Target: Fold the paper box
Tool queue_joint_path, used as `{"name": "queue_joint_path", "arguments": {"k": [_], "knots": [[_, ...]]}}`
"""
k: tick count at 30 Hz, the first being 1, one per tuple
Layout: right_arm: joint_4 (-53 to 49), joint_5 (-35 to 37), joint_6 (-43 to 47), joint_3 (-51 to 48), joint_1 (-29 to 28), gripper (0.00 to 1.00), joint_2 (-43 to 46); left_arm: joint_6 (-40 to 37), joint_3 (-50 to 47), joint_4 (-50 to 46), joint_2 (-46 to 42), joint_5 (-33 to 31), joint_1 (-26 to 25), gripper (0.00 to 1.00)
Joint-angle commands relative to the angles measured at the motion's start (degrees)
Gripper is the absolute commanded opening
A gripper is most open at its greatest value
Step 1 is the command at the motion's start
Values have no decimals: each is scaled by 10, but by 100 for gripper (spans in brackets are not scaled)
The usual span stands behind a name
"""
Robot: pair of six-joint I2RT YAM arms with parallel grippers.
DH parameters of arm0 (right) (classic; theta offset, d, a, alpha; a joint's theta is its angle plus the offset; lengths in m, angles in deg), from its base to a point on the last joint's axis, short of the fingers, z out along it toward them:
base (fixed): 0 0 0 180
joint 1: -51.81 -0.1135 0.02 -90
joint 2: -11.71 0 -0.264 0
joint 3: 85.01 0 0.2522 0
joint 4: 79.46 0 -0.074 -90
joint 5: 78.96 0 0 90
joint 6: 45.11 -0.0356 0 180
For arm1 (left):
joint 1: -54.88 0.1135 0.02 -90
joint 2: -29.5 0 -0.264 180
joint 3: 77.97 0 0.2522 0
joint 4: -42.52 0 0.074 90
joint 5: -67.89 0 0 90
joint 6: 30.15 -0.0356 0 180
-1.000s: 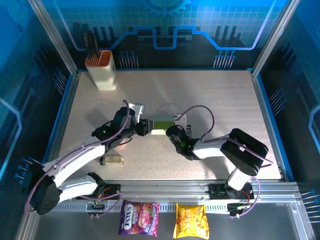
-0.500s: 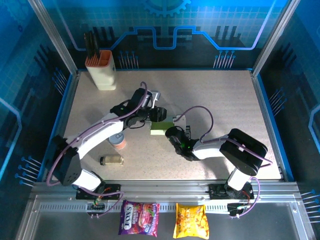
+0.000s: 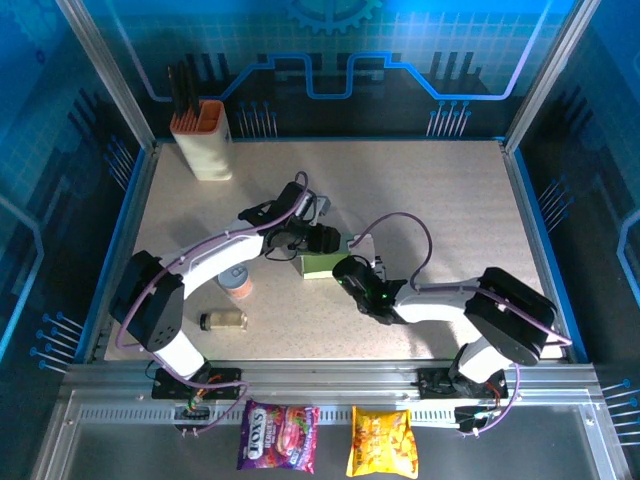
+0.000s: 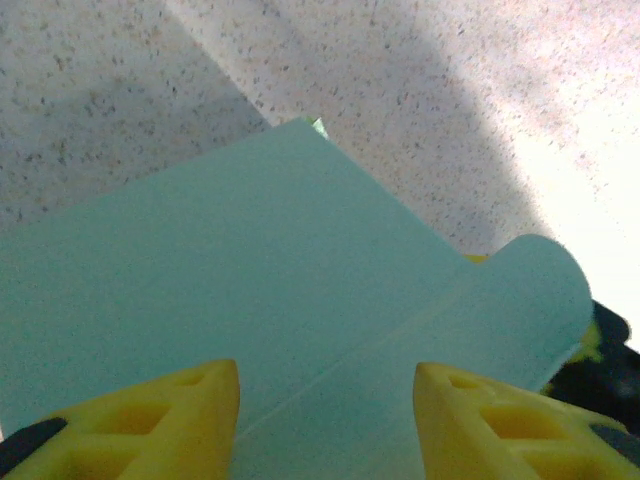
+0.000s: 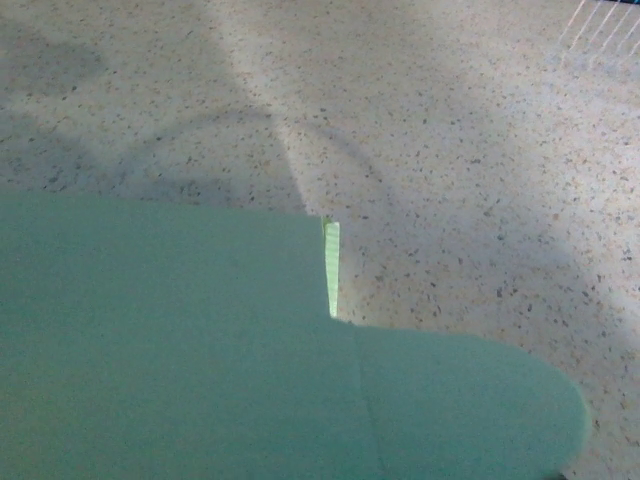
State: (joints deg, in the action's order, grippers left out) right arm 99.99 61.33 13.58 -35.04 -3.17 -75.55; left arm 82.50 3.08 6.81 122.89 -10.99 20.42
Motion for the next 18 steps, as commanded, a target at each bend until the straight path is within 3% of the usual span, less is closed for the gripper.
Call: {"name": "queue_joint_path", "arguments": {"k": [1,11,18], "knots": [[-73,-14,-33,-16,-12,20,38,18,-23,8,5,18,-1,50],[-212,-23,-83,-48,-47,23,160,31,-65,36,7,8,-1,50],[-260,-22,-55,-37,-47,27,243,31,-73,44,24,5,-1,50]]}}
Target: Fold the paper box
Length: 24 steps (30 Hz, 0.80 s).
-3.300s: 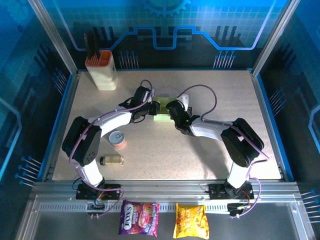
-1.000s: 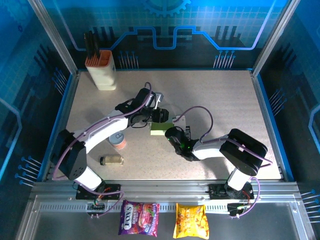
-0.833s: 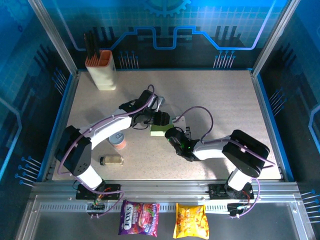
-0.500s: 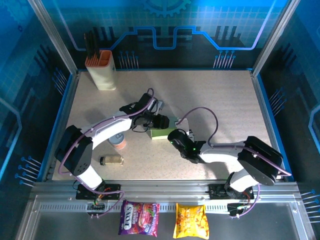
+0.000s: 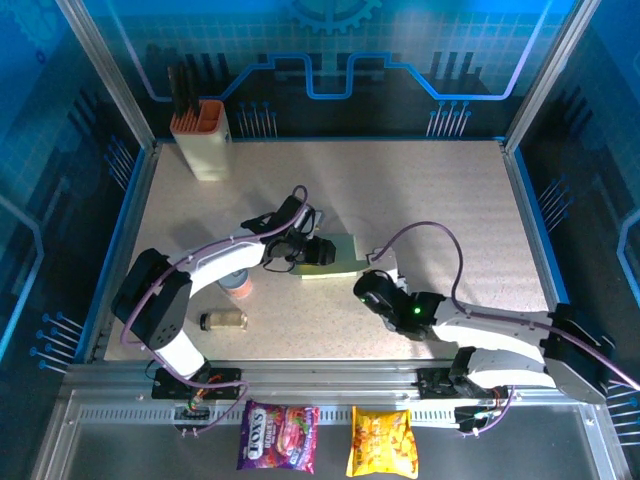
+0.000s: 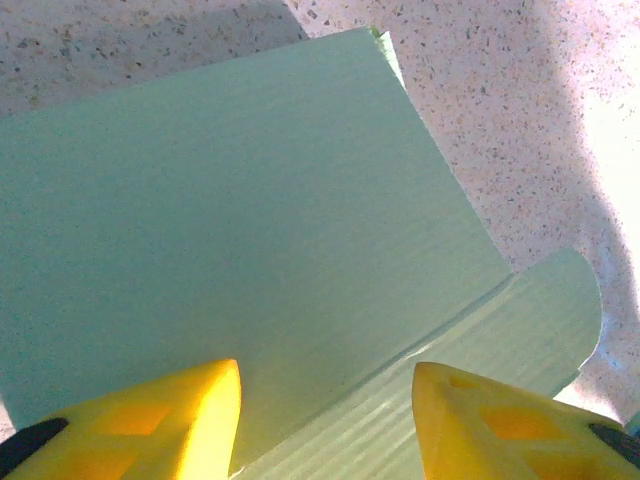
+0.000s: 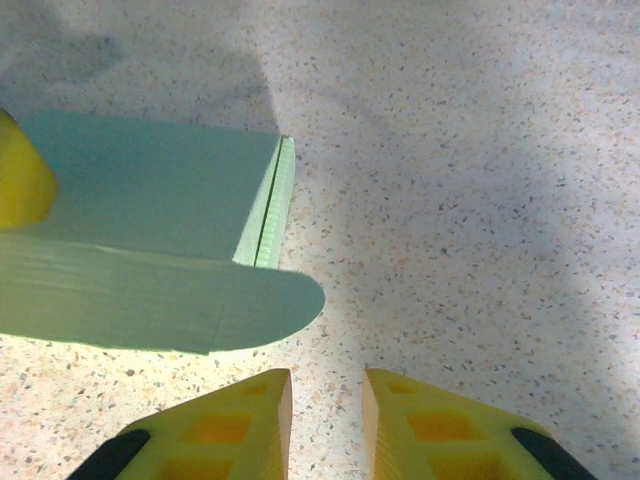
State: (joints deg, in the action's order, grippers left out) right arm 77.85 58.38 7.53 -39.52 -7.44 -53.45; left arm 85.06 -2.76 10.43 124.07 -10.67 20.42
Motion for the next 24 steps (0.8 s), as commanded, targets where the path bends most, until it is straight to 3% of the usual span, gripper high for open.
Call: {"name": "queue_joint_path", "arguments": {"k": [1,10,17,24], "knots": [[-41,3,14,14,-2,28,28,6,-15,9,15,2,-1,50],[-90,-81,33,100,54,27,-8,-4,-24,7,46,-9,-1,50],[-119,-245,46,161,133,28,-71,-16,-27,12,66,-9,-1,49],[-188,-331,86,247,179,36,-152,-34,1,2,-10,-19,2,51]]}}
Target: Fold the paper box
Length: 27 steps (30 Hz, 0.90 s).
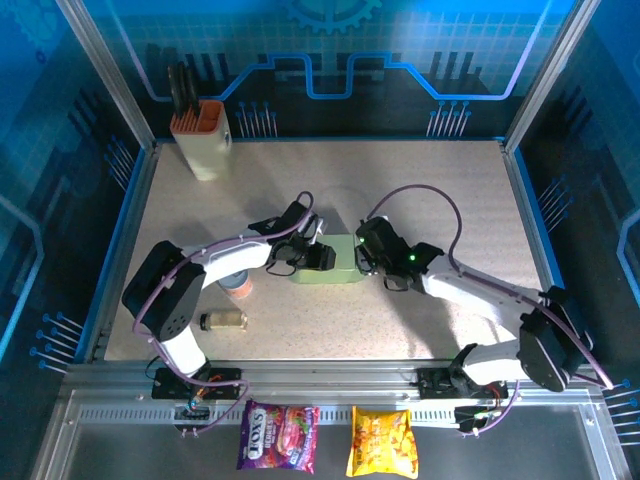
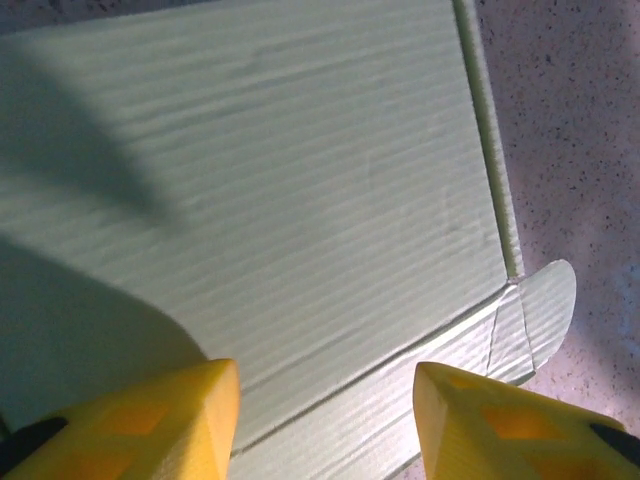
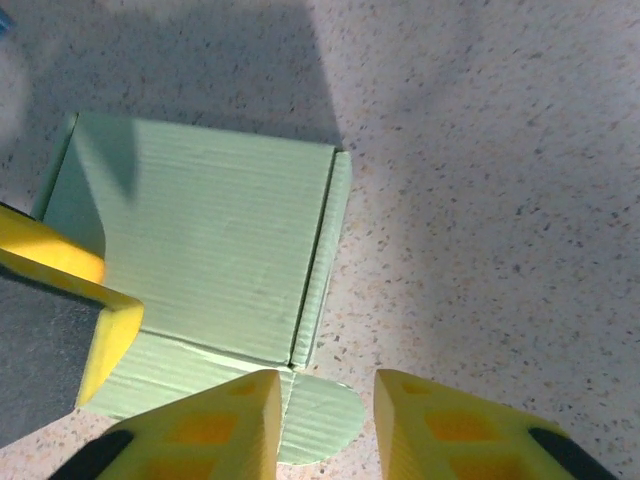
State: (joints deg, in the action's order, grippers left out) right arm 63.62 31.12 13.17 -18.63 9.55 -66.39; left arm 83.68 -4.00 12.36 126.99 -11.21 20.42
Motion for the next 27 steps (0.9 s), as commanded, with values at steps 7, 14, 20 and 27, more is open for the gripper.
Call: {"name": "queue_joint_path", "arguments": {"k": [7,14,20,27], "knots": [[-82,-115,55,98,46,42,-100,-28,28,-42,-71,-17,21,52],[-74,-218,62,115,94,43,-155,-27,-2,-62,-71,-19,59,56],[-67,-289,67,117,126,43,-195,-20,-24,-63,-50,11,79,58],[-45,-342,63,113,144,41,-226,-15,-33,-49,-15,41,84,55]]}}
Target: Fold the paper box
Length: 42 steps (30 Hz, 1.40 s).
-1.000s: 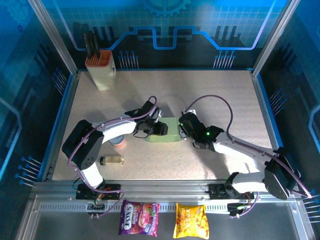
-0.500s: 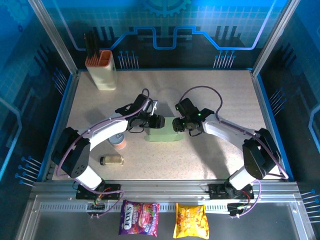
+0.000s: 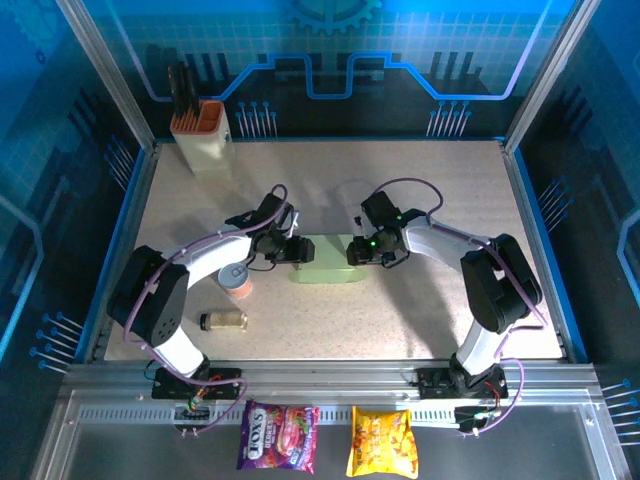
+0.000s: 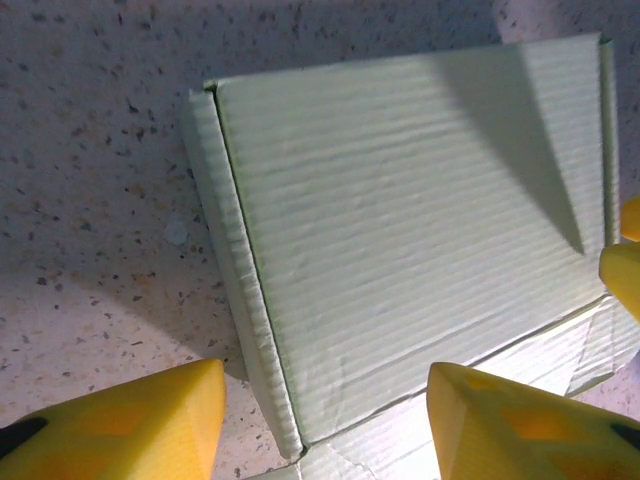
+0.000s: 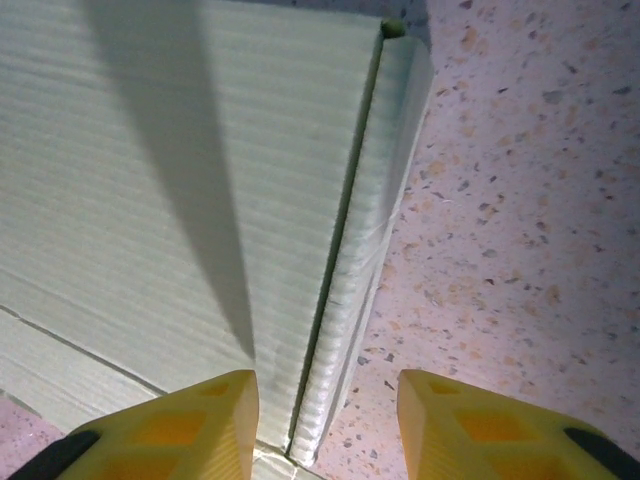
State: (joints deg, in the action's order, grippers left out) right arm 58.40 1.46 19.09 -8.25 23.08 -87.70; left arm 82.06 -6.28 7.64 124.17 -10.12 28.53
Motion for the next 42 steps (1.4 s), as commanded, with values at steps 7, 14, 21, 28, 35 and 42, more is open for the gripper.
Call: {"name": "queue_joint_path", "arguments": {"k": [7,14,21,28,35,42], "knots": [[27,-83,-2,6,13,35,-37,10,-15,16,39,55,3,41],[47,-119,-13,1,11,25,-49,17,-20,30,42,71,3,30],[41,-126,-14,10,-3,21,-49,32,-38,41,19,85,4,30],[9,-108,-5,5,-28,21,-28,53,-95,34,-46,85,2,31],[-25,-80,6,-18,-50,20,-2,83,-160,28,-105,94,-2,32],[-39,-66,17,-25,-59,23,11,88,-182,7,-150,67,-6,36]]}}
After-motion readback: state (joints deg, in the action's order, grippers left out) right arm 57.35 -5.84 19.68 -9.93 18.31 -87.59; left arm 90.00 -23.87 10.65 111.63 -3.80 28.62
